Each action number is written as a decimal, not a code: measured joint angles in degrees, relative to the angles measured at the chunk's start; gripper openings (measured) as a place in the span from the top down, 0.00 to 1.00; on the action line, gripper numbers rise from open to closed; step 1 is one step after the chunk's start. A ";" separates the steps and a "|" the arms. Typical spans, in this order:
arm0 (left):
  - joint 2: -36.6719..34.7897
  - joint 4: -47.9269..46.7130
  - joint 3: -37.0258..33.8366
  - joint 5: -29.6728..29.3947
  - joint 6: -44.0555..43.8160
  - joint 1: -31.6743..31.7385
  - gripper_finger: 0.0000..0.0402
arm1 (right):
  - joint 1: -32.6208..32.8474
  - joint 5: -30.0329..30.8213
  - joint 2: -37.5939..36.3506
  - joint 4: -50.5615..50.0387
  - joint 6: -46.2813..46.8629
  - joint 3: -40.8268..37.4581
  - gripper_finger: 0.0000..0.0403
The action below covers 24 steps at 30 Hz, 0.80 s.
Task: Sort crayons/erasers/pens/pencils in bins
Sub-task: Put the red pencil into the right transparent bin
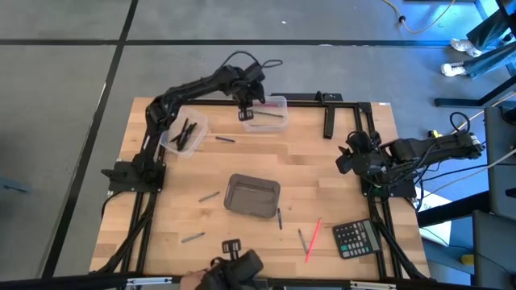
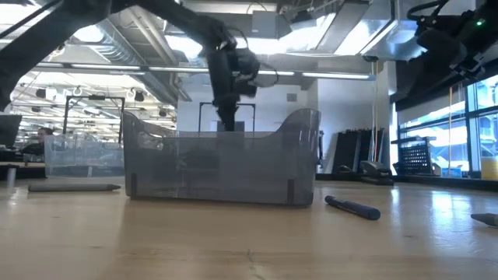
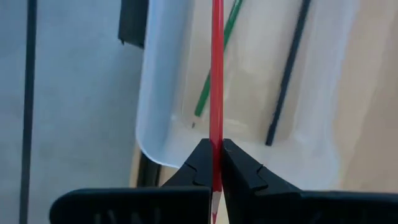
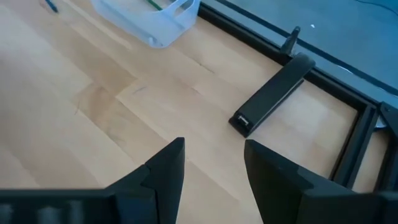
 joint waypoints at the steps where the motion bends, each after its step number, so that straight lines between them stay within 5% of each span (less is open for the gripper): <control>1: 0.00 1.49 -1.81 -0.03 0.02 0.05 0.99 | 0.41 -0.02 0.02 -0.02 0.40 -0.17 0.58; 12: 0.05 21.96 -15.79 5.98 0.47 -1.27 0.97 | 2.33 0.31 0.02 1.64 2.91 -1.02 0.58; 24: 0.04 24.31 -17.89 3.09 -2.04 -1.82 0.90 | 2.31 0.44 0.02 2.14 2.82 -1.06 0.58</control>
